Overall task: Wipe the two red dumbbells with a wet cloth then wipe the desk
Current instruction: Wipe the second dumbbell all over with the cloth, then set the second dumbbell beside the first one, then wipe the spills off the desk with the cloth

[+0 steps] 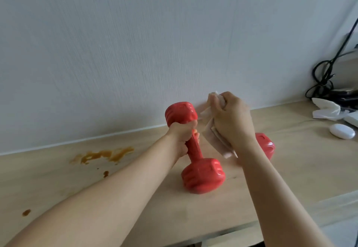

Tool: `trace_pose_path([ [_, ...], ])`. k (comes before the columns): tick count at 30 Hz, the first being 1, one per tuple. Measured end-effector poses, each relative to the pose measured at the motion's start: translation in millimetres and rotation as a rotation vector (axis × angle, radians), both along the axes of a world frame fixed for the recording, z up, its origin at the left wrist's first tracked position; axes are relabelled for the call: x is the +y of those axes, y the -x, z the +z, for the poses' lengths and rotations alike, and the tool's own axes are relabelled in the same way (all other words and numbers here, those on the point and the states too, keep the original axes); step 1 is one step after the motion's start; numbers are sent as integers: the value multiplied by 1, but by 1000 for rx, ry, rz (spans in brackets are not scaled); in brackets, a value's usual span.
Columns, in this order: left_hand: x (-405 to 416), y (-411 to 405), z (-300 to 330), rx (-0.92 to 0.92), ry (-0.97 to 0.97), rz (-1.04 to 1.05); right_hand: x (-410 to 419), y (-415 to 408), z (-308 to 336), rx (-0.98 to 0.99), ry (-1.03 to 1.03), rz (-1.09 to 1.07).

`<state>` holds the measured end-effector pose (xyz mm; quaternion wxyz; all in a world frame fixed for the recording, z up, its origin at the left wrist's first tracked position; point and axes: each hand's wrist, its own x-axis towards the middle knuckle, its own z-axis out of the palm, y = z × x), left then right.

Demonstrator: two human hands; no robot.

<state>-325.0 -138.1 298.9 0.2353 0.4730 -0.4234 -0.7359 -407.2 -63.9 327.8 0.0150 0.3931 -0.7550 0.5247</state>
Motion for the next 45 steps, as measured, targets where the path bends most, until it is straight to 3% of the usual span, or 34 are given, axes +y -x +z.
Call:
trace_pose_path([
  [9, -9, 44, -14, -27, 7, -17, 13, 29, -15, -22, -179, -86],
  [12, -14, 37, -20, -32, 9, -131, 15, 35, -14, -78, -147, -107],
  [15, -16, 26, -27, -171, 60, -292, 17, 37, -15, -110, -123, -109],
  [19, -12, 22, -30, -204, 183, -311, 19, 36, -13, -130, -105, -110],
  [25, -4, 22, -13, -222, 203, -356, 20, 33, -12, -140, -96, -113],
  [31, -1, -6, -14, -99, 260, -297, 20, 10, 0, -96, -5, -23],
  [35, -3, -71, -11, 90, 162, -19, 10, -34, 5, -258, 84, 266],
  [37, -2, -106, -8, 140, 115, 80, 2, -61, -3, -270, 2, 368],
  [40, 1, -148, -8, 79, 155, 205, -11, -104, -22, -124, -248, 395],
  [43, -1, -183, -18, -103, 292, 293, -18, -141, -51, 40, -603, 615],
  [45, -2, -198, -24, -333, 489, 288, -15, -145, -60, 108, -662, 677],
])
